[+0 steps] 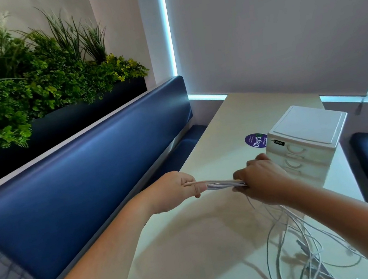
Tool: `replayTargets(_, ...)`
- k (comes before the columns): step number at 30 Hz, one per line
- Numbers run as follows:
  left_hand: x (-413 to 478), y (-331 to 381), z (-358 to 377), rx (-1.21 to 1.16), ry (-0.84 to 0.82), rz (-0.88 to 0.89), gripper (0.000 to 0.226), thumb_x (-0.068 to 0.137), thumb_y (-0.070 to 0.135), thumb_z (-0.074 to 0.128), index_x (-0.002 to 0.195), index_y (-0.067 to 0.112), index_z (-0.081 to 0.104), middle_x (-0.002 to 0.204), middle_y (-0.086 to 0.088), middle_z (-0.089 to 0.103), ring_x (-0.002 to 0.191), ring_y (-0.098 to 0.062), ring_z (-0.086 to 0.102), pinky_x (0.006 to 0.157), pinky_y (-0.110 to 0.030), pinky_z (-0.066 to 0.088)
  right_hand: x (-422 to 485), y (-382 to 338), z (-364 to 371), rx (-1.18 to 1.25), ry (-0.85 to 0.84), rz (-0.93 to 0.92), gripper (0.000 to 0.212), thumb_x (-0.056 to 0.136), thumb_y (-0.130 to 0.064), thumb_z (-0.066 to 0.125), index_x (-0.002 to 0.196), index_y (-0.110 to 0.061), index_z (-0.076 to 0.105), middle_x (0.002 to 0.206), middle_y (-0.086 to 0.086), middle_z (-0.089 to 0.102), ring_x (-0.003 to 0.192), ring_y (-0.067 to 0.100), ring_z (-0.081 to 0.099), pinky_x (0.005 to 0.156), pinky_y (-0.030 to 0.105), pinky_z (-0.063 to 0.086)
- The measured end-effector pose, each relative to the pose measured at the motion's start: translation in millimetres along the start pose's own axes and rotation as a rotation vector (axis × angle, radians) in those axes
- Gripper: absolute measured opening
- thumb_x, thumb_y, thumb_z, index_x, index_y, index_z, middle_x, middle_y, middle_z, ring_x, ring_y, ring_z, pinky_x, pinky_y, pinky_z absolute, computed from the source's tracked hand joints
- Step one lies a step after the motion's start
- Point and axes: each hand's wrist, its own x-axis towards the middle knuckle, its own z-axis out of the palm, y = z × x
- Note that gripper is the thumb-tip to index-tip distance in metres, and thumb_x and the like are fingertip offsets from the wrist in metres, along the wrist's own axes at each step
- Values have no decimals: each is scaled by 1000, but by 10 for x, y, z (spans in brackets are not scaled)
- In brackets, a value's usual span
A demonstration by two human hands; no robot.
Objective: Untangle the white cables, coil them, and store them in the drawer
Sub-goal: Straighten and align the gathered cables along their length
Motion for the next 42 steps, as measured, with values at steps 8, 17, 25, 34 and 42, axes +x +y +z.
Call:
replayTargets(8,45,-56,85,-116,-52,-99,56,91,69,41,73,19,58,52,11,37,51,-13,33,62,-32,32,-114,74,41,-3,9,6,14,96,-28,40,100,-20,50,84,3,61,78,30,61,56,31,34)
replayTargets(17,-24,-410,379,174,16,-46,56,89,67,49,66,17,40,62,6,41,59,-15,36,57,-31,27,-206,139,424,250,-194,-9,33,92,-55,47,92,-25,62,72,-2,60,72,19,56,63,32,41)
replayTargets(25,-110,-827,874,216,-36,-125,62,92,68,38,73,10,50,70,-2,53,62,-18,46,58,-33,33,-334,-51,947,353,-398,-65,32,93,-53,46,75,-30,60,108,-9,51,106,13,41,89,32,33)
replayTargets(34,-216,-1197,1370,402,1,-109,57,96,65,32,71,16,45,65,1,52,68,-26,52,58,-34,34,-557,-270,1432,291,-384,-77,39,91,-57,46,97,-19,50,100,3,58,93,27,58,69,33,39)
replayTargets(42,-292,-1400,1660,556,186,22,44,94,65,28,77,27,43,82,-2,68,75,-29,64,57,-33,31,-573,-486,1624,367,-143,-94,64,81,-75,37,122,-28,50,118,-3,47,109,21,44,90,39,42)
